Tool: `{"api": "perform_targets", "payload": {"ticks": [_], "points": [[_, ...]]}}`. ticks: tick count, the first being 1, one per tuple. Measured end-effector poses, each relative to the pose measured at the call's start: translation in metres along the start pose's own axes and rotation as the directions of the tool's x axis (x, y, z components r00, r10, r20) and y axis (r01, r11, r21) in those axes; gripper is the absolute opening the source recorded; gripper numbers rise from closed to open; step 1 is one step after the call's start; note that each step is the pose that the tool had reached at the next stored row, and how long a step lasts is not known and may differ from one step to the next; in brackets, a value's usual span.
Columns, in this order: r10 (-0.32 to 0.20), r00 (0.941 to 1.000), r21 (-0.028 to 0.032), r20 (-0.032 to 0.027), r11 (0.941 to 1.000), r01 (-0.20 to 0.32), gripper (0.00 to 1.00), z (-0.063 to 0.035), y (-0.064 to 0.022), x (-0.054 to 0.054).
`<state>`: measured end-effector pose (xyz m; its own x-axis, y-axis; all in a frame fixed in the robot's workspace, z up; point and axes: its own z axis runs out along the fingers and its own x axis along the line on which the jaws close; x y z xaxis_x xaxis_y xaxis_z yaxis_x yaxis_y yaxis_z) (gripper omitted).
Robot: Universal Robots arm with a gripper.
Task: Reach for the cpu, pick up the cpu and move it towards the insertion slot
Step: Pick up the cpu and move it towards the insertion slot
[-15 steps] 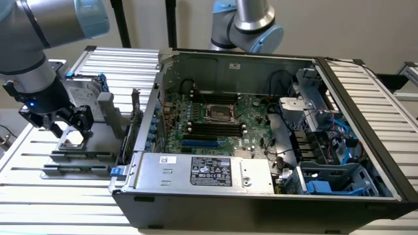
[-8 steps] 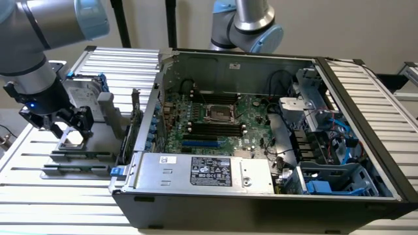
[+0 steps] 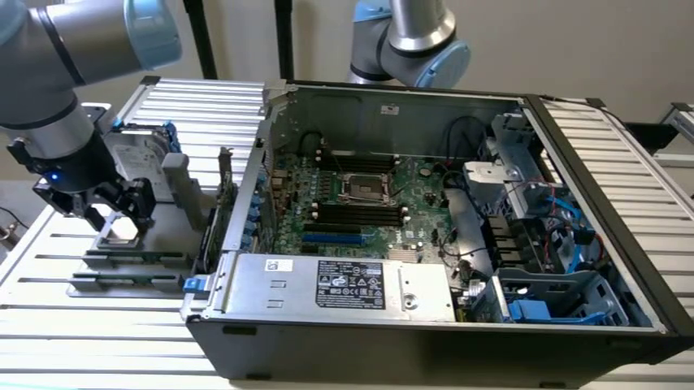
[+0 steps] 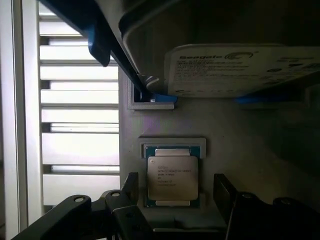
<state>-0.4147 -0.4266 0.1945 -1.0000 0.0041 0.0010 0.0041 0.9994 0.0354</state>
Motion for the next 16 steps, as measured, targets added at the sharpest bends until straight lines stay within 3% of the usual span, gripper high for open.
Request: {"api": "perform_targets", "payload": {"ticks": [16], "points": [[0.004, 1.0000, 0.0004, -0.0003, 1.0000, -0.004, 0.71, 0.0067, 0.0023, 0.0021]]}}
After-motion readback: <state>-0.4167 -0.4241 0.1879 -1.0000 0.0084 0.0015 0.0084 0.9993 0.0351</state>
